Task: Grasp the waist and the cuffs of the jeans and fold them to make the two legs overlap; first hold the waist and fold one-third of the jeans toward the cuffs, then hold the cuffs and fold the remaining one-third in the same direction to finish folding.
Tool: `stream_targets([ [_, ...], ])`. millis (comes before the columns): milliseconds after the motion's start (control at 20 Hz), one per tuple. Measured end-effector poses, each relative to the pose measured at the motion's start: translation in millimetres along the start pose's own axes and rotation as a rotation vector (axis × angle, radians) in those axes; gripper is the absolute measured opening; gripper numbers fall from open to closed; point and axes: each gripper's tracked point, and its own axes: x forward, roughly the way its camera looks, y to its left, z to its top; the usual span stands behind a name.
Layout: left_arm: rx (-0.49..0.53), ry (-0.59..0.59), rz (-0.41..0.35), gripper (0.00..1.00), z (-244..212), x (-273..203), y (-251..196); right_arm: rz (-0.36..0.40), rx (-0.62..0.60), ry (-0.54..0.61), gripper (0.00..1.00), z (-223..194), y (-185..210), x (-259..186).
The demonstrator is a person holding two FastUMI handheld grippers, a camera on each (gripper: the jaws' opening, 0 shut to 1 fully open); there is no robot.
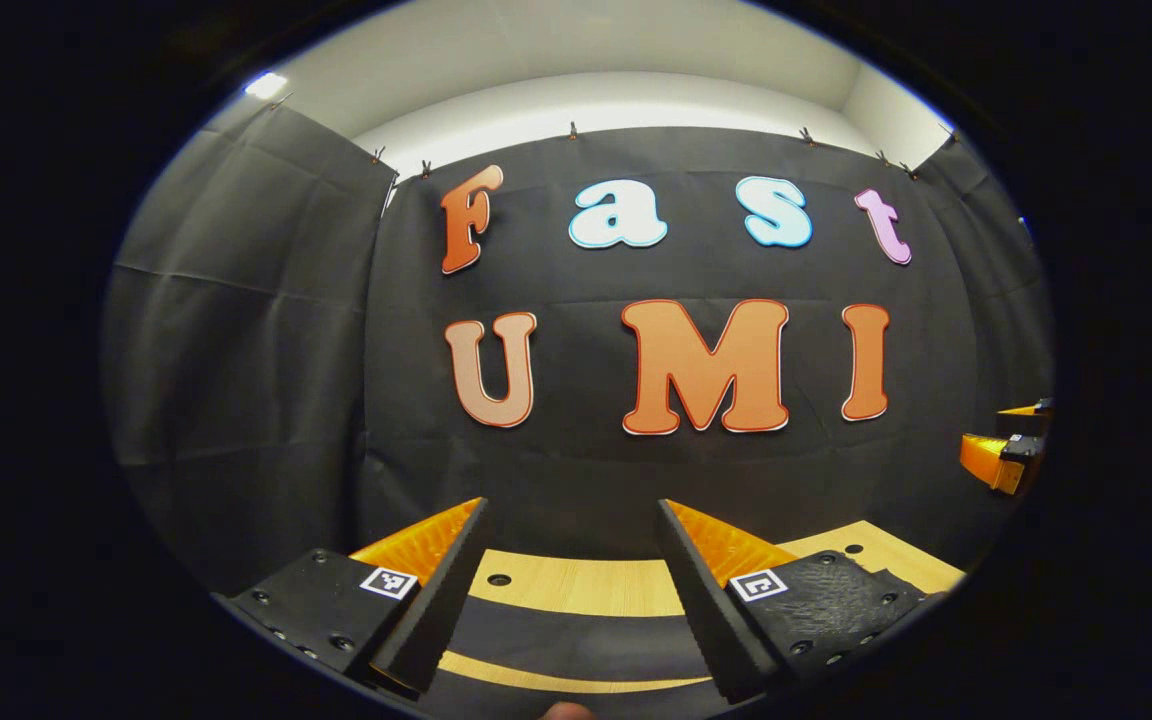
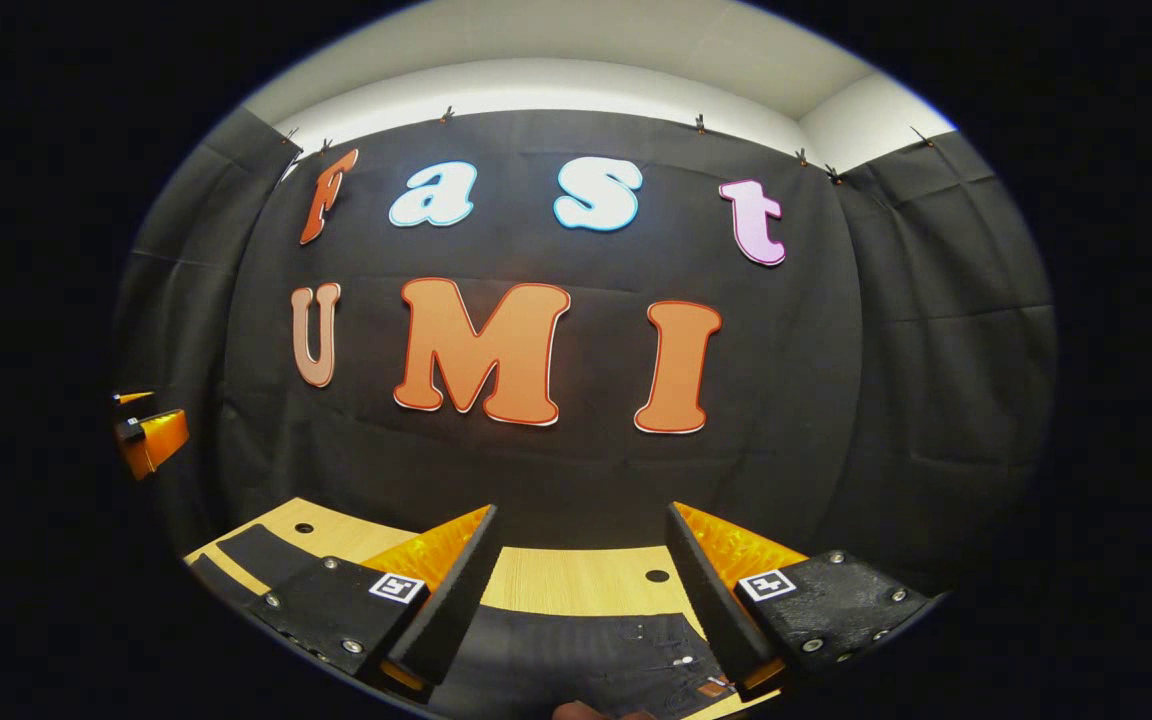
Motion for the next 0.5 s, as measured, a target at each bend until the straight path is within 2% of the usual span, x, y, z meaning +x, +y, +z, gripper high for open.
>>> stream_targets([
  [300, 0.004, 0.004, -0.005, 0.95, -3, -1, 4, -0.002, 0.008, 0.023, 1.0, -5, 5, -4],
  [350, 0.007, 0.007, -0.004, 0.95, -6, -2, 6, -0.005, 0.009, 0.027, 0.94, -6, 4, -5],
  [400, 0.011, 0.011, -0.002, 0.95, -7, -2, 9, -0.007, 0.006, 0.032, 0.98, -8, 3, -5],
  [500, 0.017, 0.026, 0.009, 0.97, -13, -3, 19, -0.023, 0.002, 0.047, 0.98, -12, -1, -6],
])
